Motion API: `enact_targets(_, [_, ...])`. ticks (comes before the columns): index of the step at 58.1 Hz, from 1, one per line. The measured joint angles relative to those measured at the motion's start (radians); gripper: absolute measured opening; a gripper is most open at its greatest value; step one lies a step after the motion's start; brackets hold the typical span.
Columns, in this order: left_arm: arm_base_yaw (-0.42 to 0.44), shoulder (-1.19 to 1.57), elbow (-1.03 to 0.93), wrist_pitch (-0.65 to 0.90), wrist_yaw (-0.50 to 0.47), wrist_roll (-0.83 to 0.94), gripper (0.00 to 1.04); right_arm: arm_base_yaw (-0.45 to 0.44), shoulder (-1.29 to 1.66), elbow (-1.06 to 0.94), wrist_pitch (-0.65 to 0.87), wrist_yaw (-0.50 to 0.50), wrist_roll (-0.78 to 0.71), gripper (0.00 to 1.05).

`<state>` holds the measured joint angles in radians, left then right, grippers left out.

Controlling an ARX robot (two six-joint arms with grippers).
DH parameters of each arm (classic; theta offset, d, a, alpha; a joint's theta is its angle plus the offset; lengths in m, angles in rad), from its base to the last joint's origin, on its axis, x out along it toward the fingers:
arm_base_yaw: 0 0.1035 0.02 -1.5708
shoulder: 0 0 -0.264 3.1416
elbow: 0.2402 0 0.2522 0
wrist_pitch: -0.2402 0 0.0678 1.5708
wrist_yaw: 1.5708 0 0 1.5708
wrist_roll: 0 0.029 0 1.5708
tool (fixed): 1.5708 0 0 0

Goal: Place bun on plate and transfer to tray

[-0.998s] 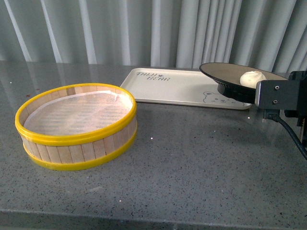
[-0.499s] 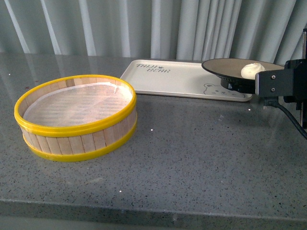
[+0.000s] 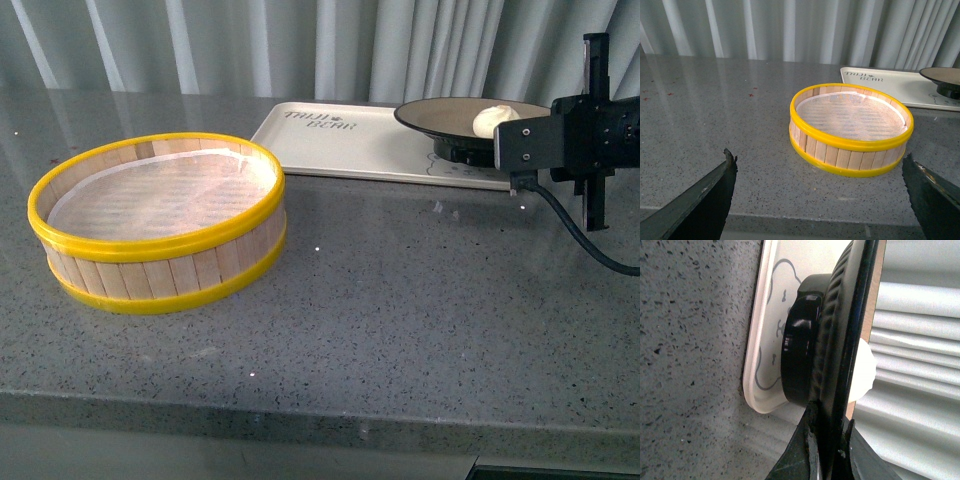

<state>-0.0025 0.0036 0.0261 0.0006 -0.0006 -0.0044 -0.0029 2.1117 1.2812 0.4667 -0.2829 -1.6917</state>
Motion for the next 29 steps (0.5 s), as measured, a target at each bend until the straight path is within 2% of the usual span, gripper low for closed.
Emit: enact_targets(29, [0.0, 0.0, 0.0, 0.0, 0.0, 0.0, 0.98, 0.018, 0.066, 0.075, -0.02, 0.016, -0.015, 0.03])
